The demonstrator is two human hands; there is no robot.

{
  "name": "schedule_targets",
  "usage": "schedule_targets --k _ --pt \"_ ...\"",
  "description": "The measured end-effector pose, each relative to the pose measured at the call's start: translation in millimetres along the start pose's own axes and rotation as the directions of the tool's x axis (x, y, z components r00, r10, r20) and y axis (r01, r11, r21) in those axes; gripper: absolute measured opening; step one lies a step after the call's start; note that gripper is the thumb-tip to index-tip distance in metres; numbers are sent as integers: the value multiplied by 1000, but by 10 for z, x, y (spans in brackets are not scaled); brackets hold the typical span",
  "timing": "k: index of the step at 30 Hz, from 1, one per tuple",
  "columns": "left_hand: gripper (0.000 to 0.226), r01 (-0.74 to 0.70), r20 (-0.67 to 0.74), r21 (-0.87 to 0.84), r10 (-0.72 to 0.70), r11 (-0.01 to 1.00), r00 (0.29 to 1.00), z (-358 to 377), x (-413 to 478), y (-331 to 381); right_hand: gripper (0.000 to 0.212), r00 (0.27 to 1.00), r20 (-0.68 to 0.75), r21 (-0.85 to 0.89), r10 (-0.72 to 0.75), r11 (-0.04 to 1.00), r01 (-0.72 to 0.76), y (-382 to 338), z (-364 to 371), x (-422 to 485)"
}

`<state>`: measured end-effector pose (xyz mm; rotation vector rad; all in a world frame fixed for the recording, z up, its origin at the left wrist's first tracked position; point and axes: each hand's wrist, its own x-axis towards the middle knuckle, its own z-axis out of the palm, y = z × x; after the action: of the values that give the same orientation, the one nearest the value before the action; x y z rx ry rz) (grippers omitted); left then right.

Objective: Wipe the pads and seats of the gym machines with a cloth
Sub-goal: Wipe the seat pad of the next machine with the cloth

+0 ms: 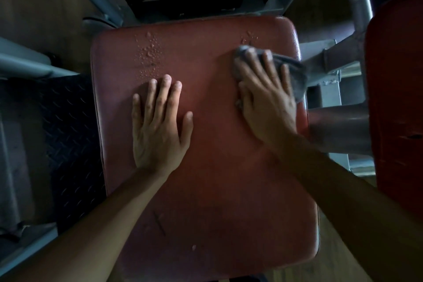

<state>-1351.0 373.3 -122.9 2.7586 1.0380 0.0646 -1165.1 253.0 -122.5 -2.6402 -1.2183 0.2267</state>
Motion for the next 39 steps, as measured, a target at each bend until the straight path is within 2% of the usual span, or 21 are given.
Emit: schedule_targets --k 3,4,7,8,10,12,13,16,17,20,21,23,25,26,28,30,32,33,35,37,39 --pt "60 0 8 1 0 1000 1000 6 5 -7 51 928 -42 101 370 926 -365 -48 9 160" --pt "60 -2 10 2 2 1000 1000 7 3 -7 51 935 -41 93 353 933 -348 -176 23 149" --pt "60 -1 3 1 1 1000 1000 3 -2 3 51 998 11 1 -54 999 54 -134 44 16" --pt "60 2 4 2 -2 1000 1000 3 1 0 50 996 3 -9 -89 996 89 -8 21 52" --pt "60 2 14 3 -2 1000 1000 6 6 3 50 988 -59 56 139 989 -136 96 3 198" --pt "60 4 13 12 -4 1000 1000 7 6 1 51 925 -73 123 372 924 -362 -117 40 296" --pt "60 4 11 14 -4 1000 1000 7 3 4 52 936 -73 110 345 935 -337 -247 54 274" --pt "60 6 9 18 -6 1000 1000 -5 3 10 50 998 -39 29 -43 999 44 -179 71 151" --pt "60 7 14 18 -7 1000 1000 -6 7 11 49 998 -50 23 -48 999 49 -45 55 209" --pt "60 12 27 22 -13 1000 1000 -7 5 10 52 938 -91 111 334 940 -324 -57 63 410" --pt "60 12 28 25 -13 1000 1000 -3 1 8 53 930 -88 123 356 931 -345 -181 82 399" --pt "60 12 28 21 -12 1000 1000 -7 1 6 52 995 -41 70 94 993 -91 -336 83 190" --pt "60 15 23 14 -15 1000 1000 -9 2 3 52 986 42 4 -159 987 159 -172 27 -8" --pt "60 16 22 14 -16 1000 1000 -11 0 2 51 985 47 -13 -164 986 165 -38 -6 -10" --pt "60 14 24 18 -14 1000 1000 -7 -2 8 51 1000 -20 -31 14 999 -15 105 -13 171" --pt "60 10 25 36 -10 999 1000 0 10 7 52 973 -85 18 216 976 -215 19 42 474" --pt "60 11 36 41 -13 999 999 3 12 0 52 954 -104 69 280 959 -274 -199 104 643" --pt "60 15 37 38 -16 999 999 2 9 -1 52 966 -105 72 235 971 -228 -285 119 629" --pt "60 18 33 33 -20 999 999 -7 0 1 51 998 -65 20 14 1000 -13 -338 121 367" --pt "60 16 25 21 -17 1000 1000 -11 2 5 50 981 27 -35 -193 980 194 -182 74 -50" --pt "60 14 19 17 -14 1000 1000 -8 2 9 50 965 74 -70 -252 964 257 103 -10 -292"
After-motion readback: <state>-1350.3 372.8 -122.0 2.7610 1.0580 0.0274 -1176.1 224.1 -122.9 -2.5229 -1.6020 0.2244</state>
